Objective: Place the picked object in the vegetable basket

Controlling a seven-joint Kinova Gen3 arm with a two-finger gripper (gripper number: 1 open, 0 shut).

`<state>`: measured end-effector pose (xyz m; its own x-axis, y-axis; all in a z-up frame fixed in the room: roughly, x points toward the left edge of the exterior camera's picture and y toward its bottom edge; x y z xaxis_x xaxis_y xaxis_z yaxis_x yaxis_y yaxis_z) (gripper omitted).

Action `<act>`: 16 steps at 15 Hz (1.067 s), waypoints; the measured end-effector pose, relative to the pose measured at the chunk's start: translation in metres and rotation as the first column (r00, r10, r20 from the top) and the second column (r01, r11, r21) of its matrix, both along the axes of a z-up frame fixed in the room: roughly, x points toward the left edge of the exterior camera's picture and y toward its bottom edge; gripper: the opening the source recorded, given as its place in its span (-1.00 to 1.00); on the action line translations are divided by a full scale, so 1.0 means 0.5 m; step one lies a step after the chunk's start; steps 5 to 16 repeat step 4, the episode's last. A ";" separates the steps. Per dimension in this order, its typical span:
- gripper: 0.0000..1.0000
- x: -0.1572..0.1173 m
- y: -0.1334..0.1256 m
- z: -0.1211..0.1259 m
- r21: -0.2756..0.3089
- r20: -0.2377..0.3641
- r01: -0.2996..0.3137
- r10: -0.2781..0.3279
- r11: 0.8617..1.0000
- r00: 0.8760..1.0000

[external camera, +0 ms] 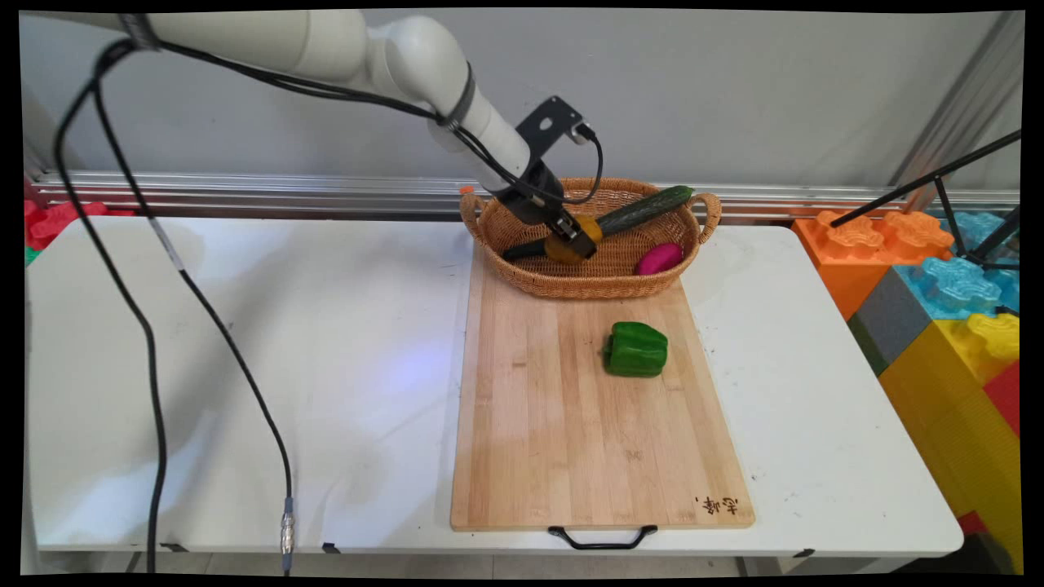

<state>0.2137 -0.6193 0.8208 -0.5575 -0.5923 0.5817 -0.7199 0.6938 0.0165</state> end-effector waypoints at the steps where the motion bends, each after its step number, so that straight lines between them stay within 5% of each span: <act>1: 1.00 -0.003 -0.007 -0.009 -0.001 0.000 0.003 -0.003 1.000 1.000; 16: 1.00 -0.013 -0.022 -0.020 -0.004 -0.006 0.009 -0.009 1.000 1.000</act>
